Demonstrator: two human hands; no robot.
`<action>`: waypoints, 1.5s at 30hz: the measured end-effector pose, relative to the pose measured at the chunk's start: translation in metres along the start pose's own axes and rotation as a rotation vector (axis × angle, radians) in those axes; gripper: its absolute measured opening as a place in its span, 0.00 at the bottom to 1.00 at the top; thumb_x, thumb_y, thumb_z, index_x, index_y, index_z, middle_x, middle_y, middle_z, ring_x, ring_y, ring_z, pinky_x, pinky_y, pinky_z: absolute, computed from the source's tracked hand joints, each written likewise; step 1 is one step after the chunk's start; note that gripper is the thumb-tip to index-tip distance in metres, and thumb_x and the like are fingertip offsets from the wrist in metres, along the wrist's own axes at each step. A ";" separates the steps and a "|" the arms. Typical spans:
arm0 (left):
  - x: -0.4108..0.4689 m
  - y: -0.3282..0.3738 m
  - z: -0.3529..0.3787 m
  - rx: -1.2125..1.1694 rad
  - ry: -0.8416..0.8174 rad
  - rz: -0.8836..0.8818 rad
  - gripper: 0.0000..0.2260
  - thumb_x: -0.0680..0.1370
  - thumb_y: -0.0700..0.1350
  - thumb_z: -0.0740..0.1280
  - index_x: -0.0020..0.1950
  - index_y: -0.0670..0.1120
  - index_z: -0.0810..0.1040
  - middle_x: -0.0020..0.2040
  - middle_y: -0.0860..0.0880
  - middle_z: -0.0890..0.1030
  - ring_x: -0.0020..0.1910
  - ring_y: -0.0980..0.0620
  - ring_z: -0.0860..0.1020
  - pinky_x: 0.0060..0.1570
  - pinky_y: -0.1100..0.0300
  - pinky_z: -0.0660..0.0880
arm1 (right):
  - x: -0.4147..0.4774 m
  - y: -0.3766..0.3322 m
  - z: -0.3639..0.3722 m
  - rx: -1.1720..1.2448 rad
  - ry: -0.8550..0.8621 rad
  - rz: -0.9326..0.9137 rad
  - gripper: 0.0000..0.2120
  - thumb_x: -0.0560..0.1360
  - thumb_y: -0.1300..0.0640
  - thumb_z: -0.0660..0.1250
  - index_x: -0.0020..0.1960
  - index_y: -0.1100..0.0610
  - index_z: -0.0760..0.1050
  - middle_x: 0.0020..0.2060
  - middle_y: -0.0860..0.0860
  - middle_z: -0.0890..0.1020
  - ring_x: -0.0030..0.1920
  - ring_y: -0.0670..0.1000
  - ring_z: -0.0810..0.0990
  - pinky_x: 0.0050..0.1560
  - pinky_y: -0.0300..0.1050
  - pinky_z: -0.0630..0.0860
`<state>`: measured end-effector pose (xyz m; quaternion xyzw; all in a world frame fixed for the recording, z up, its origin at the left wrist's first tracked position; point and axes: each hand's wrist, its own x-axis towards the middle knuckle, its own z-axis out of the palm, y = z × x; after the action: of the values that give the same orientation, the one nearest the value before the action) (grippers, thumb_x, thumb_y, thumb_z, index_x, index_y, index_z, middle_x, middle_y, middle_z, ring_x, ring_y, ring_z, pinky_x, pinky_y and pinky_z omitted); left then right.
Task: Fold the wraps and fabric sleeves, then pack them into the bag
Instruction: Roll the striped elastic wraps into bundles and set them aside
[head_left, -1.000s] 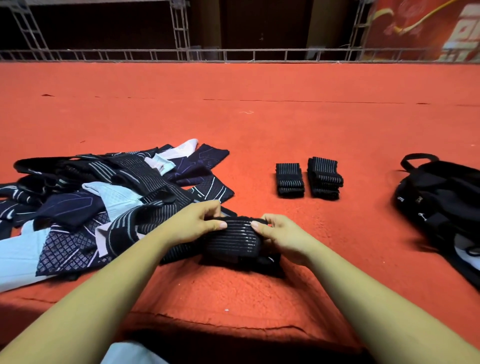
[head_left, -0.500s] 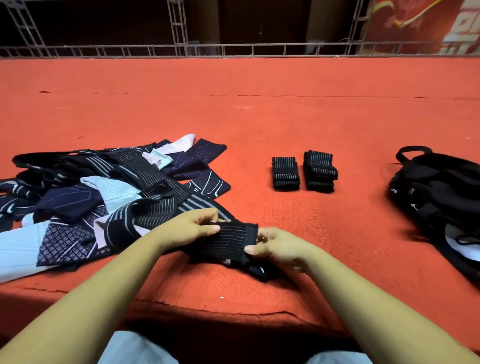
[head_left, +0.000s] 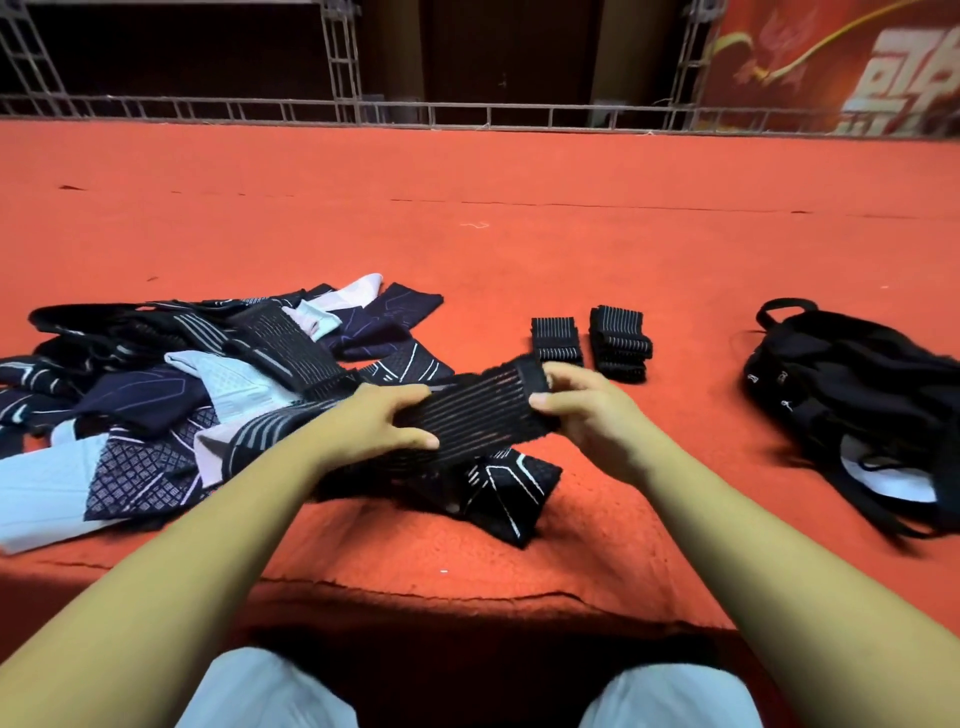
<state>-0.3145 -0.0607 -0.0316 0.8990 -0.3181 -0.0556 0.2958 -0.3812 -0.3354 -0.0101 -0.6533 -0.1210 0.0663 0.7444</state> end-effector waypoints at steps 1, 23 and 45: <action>0.002 -0.001 -0.003 0.056 0.024 -0.008 0.10 0.74 0.52 0.75 0.49 0.51 0.78 0.42 0.58 0.82 0.43 0.63 0.78 0.47 0.65 0.72 | 0.000 -0.008 -0.002 0.110 0.066 -0.024 0.06 0.69 0.66 0.64 0.44 0.58 0.74 0.41 0.54 0.80 0.40 0.52 0.79 0.44 0.48 0.78; 0.043 0.037 0.029 -0.341 -0.241 -0.006 0.18 0.83 0.43 0.62 0.72 0.57 0.72 0.38 0.55 0.81 0.34 0.59 0.72 0.34 0.63 0.70 | -0.024 0.006 -0.035 -0.596 -0.075 -0.082 0.05 0.74 0.72 0.67 0.46 0.64 0.78 0.47 0.61 0.84 0.48 0.54 0.84 0.53 0.48 0.79; 0.074 0.017 0.029 -0.714 0.403 -0.496 0.09 0.85 0.45 0.58 0.50 0.44 0.75 0.42 0.45 0.85 0.34 0.53 0.80 0.35 0.64 0.76 | -0.031 -0.002 -0.055 -0.309 0.171 -0.163 0.06 0.76 0.69 0.67 0.43 0.65 0.71 0.30 0.56 0.79 0.29 0.53 0.77 0.32 0.46 0.71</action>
<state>-0.2731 -0.1306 -0.0395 0.7827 0.0086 -0.0549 0.6199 -0.3961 -0.3961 -0.0177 -0.7509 -0.1185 -0.0696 0.6459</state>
